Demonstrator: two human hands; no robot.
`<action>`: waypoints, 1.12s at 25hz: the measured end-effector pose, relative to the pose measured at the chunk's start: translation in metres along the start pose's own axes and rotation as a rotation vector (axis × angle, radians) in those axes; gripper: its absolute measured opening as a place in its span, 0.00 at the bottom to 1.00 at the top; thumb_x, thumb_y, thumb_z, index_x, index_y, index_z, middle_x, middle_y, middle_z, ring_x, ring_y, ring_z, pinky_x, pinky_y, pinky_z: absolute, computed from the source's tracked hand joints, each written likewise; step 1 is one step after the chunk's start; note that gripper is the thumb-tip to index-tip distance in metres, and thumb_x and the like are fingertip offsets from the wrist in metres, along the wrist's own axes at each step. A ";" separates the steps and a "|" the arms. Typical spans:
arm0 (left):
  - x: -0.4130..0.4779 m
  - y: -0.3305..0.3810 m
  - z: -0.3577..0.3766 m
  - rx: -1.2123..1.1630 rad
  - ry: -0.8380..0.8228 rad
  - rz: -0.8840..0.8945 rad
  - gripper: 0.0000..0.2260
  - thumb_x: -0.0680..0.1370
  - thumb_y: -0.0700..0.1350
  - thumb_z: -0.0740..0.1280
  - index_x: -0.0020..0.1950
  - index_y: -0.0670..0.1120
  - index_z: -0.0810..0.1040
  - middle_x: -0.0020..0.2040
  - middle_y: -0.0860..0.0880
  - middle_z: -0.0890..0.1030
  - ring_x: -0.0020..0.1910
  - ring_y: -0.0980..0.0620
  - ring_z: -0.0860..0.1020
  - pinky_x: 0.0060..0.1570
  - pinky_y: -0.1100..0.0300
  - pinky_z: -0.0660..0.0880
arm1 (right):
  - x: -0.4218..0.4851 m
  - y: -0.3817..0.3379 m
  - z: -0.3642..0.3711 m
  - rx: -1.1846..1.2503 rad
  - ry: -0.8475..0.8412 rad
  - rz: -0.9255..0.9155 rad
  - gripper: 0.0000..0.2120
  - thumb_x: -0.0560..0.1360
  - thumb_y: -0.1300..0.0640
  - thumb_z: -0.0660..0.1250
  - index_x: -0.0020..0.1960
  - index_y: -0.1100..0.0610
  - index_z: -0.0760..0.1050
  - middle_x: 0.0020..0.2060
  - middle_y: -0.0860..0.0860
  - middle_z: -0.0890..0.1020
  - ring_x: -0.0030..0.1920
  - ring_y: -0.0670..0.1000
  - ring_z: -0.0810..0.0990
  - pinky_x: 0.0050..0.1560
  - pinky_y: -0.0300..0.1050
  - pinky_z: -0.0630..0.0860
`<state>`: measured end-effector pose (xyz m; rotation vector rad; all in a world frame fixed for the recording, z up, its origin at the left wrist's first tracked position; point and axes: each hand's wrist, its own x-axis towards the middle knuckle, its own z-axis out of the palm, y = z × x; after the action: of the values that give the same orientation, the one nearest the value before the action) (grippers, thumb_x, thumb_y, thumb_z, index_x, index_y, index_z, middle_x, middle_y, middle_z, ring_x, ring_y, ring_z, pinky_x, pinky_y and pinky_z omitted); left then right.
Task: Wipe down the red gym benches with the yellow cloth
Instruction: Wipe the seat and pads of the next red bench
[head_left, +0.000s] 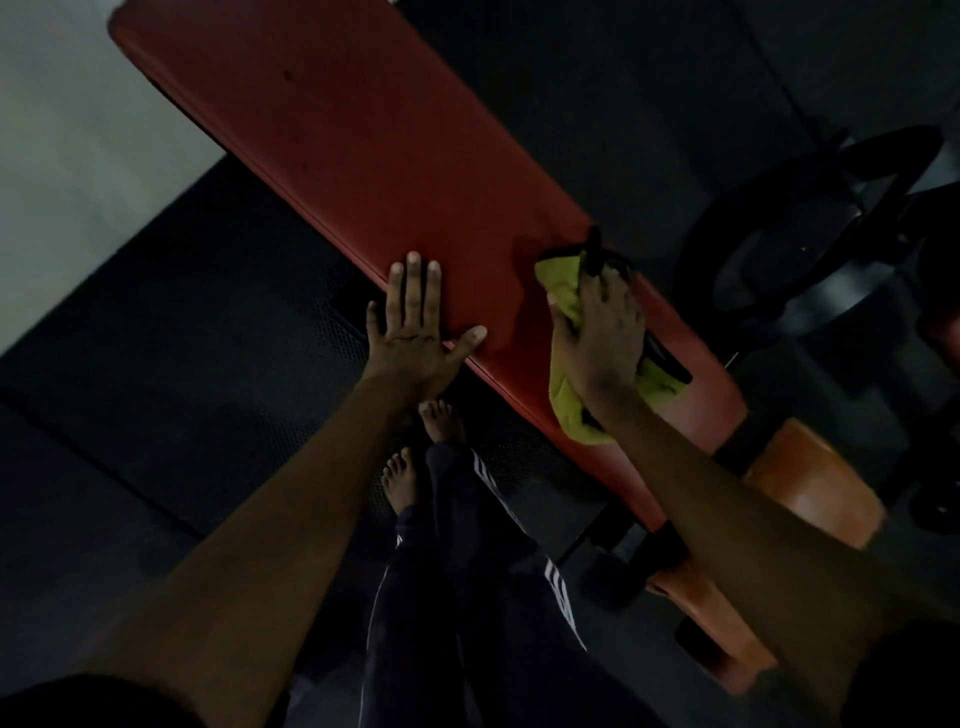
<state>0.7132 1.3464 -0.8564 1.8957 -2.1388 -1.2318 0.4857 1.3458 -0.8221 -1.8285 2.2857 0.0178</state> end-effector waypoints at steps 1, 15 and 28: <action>-0.003 -0.003 -0.003 0.015 0.042 0.031 0.38 0.82 0.66 0.53 0.82 0.52 0.36 0.80 0.53 0.32 0.80 0.51 0.34 0.76 0.41 0.37 | -0.004 -0.008 0.002 -0.012 -0.016 -0.186 0.27 0.79 0.43 0.59 0.73 0.55 0.69 0.72 0.61 0.71 0.72 0.63 0.70 0.71 0.62 0.66; 0.063 -0.086 -0.115 -0.029 0.346 -0.215 0.30 0.84 0.63 0.53 0.83 0.54 0.50 0.83 0.48 0.48 0.81 0.40 0.49 0.75 0.40 0.48 | 0.018 -0.122 0.018 -0.050 -0.227 -0.746 0.32 0.68 0.53 0.77 0.70 0.47 0.74 0.78 0.52 0.64 0.78 0.57 0.60 0.76 0.61 0.58; 0.070 -0.056 -0.092 -0.088 0.329 -0.318 0.39 0.82 0.66 0.49 0.81 0.44 0.36 0.82 0.44 0.37 0.81 0.42 0.37 0.77 0.38 0.45 | 0.053 -0.015 -0.008 0.005 -0.116 -0.167 0.30 0.78 0.39 0.62 0.76 0.51 0.66 0.76 0.59 0.66 0.77 0.60 0.63 0.75 0.62 0.61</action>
<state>0.7872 1.2421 -0.8569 2.2735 -1.6435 -0.9451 0.4875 1.2904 -0.8214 -1.9553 2.0482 0.0894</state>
